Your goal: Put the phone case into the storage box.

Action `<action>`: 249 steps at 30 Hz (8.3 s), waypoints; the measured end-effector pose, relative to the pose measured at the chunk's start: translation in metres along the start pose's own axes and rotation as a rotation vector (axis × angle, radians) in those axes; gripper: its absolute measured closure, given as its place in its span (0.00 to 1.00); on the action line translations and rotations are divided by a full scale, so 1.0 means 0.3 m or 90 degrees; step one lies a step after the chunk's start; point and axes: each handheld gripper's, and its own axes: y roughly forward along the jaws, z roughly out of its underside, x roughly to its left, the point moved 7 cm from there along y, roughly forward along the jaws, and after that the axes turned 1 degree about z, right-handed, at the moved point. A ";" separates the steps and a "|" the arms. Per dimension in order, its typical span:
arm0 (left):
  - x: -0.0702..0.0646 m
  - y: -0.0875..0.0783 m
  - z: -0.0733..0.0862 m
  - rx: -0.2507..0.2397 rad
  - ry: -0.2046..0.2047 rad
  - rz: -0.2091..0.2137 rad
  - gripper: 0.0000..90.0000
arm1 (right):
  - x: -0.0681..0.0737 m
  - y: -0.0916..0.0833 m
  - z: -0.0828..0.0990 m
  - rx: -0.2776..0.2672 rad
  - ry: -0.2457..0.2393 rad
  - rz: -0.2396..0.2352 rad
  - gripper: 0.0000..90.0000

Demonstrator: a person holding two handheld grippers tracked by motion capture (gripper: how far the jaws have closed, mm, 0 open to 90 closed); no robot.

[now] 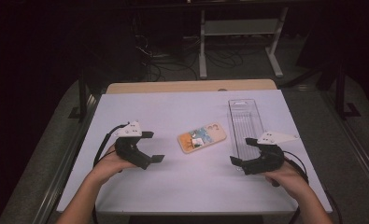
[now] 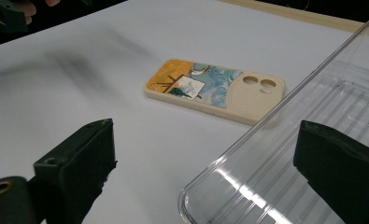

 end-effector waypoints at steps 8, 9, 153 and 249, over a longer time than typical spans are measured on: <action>0.006 0.020 -0.035 -0.007 0.004 0.006 0.00 | -0.001 0.001 -0.001 0.000 0.002 0.001 0.06; 0.007 0.023 -0.040 -0.007 0.003 0.005 0.00 | -0.001 0.001 -0.001 0.000 0.002 0.001 0.06; 0.134 0.537 -0.154 0.221 0.081 0.023 0.00 | -0.003 -0.001 0.000 0.000 0.000 -0.001 0.06; 0.108 0.586 -0.059 0.243 0.077 0.023 0.13 | -0.004 0.000 0.000 0.001 0.000 0.000 0.06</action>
